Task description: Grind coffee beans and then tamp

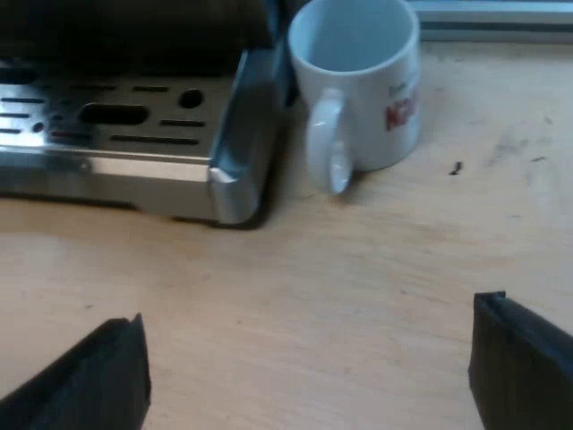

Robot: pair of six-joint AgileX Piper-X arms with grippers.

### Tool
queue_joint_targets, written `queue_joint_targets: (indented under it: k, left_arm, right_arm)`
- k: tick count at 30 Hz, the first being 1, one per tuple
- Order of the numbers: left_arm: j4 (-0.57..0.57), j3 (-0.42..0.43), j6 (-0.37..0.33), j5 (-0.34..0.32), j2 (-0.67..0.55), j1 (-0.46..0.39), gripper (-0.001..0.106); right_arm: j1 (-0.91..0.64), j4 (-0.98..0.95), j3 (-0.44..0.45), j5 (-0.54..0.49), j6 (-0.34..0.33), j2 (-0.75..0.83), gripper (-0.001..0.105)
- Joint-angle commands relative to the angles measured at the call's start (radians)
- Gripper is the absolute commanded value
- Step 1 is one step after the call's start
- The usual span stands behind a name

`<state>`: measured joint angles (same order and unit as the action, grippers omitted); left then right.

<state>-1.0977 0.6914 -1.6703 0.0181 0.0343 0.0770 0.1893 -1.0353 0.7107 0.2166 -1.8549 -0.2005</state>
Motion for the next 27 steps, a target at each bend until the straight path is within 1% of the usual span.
queue_joint_targets:
  k: [1, 3, 4, 5, 7, 10, 14, 15, 17, 18, 20, 21, 22, 23, 26, 27]
  left_arm:
    - [-0.003, 0.036, -0.001, 0.006, 0.050, 0.001, 0.073]
    - [-0.003, 0.054, -0.001, 0.006, 0.079, 0.001, 0.073]
    - [-0.003, 0.059, -0.001, 0.000, 0.089, 0.001, 0.073]
    - [-0.003, 0.064, -0.001, -0.018, 0.101, 0.001, 0.073]
    - [-0.007, 0.064, -0.001, -0.035, 0.116, 0.001, 0.073]
    - [-0.016, 0.064, -0.001, -0.045, 0.123, 0.001, 0.073]
    - [-0.028, 0.064, -0.001, -0.045, 0.125, 0.001, 0.073]
    - [-0.028, 0.064, -0.001, -0.045, 0.125, 0.001, 0.073]
    - [-0.028, 0.064, -0.001, -0.045, 0.125, 0.001, 0.073]
    - [-0.028, 0.064, -0.001, -0.045, 0.125, 0.001, 0.073]
    - [-0.028, 0.064, -0.001, -0.045, 0.125, 0.001, 0.073]
    - [-0.033, 0.064, -0.001, -0.045, 0.128, 0.001, 0.073]
    - [-0.035, 0.064, -0.001, -0.045, 0.129, 0.001, 0.073]
    - [-0.043, 0.064, -0.001, -0.050, 0.130, 0.001, 0.073]
    - [-0.058, 0.062, -0.001, -0.061, 0.131, 0.001, 0.073]
    - [-0.058, 0.062, -0.001, -0.061, 0.131, 0.001, 0.073]
  right_arm:
    - [0.049, 0.003, 0.043, 0.059, -0.041, -0.050, 0.074]
    - [0.109, 0.010, 0.064, 0.093, -0.082, -0.100, 0.074]
    - [0.114, 0.011, 0.065, 0.098, -0.086, -0.104, 0.074]
    - [0.155, 0.025, 0.067, 0.139, -0.113, -0.132, 0.074]
    - [0.213, 0.053, 0.067, 0.183, -0.135, -0.167, 0.074]
    - [0.269, 0.093, 0.067, 0.189, -0.142, -0.197, 0.074]
    - [0.396, 0.193, 0.067, 0.189, -0.148, -0.260, 0.074]
    - [0.402, 0.205, 0.067, 0.189, -0.148, -0.263, 0.074]
    - [0.486, 0.279, 0.067, 0.186, -0.172, -0.299, 0.074]
    - [0.534, 0.318, 0.067, 0.161, -0.191, -0.317, 0.074]
    - [0.587, 0.358, 0.067, 0.101, -0.192, -0.343, 0.074]
    - [0.627, 0.382, 0.067, 0.051, -0.192, -0.360, 0.074]
    - [0.646, 0.391, 0.065, 0.035, -0.192, -0.369, 0.074]
    - [0.685, 0.408, 0.062, -0.005, -0.192, -0.385, 0.074]
    - [0.766, 0.482, 0.031, -0.046, -0.177, -0.416, 0.074]
    - [0.805, 0.529, 0.009, -0.069, -0.157, -0.430, 0.074]
